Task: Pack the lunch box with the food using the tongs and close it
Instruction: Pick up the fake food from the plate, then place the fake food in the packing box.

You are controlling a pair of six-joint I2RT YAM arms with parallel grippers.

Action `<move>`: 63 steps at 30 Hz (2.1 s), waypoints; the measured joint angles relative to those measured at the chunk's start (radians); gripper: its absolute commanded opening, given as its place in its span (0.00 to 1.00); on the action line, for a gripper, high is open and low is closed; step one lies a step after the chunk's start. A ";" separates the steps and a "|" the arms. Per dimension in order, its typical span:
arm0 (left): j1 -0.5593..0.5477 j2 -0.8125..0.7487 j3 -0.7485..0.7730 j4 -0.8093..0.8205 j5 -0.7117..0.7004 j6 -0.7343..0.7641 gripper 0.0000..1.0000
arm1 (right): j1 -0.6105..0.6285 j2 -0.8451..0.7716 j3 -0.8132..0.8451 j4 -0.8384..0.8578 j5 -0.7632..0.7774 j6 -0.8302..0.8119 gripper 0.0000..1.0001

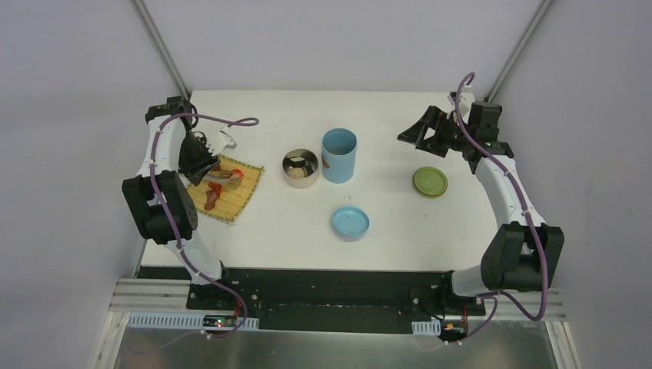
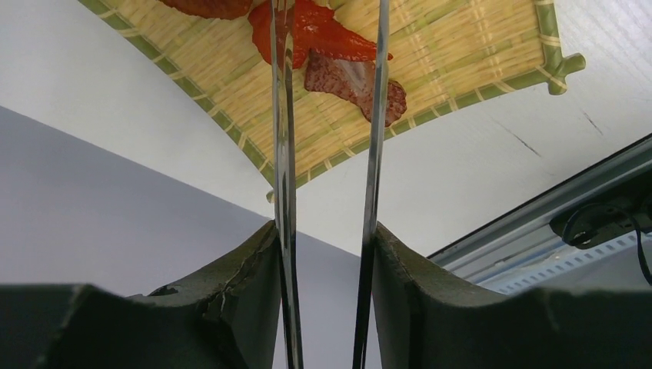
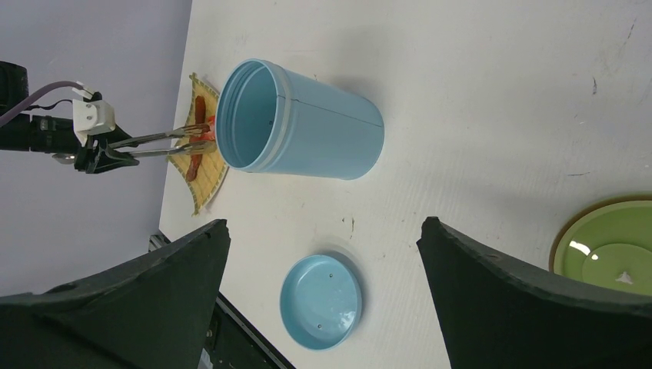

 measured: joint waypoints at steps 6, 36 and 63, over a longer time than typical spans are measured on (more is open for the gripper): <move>-0.020 -0.005 -0.022 0.032 -0.033 -0.024 0.26 | 0.000 0.000 0.000 0.000 0.000 0.000 0.98; -0.452 -0.145 0.538 -0.102 0.203 -0.522 0.15 | 0.000 0.002 0.021 -0.032 0.005 -0.036 0.98; -0.750 0.095 0.550 -0.027 0.061 -0.658 0.47 | -0.037 0.002 0.023 -0.082 0.033 -0.093 0.98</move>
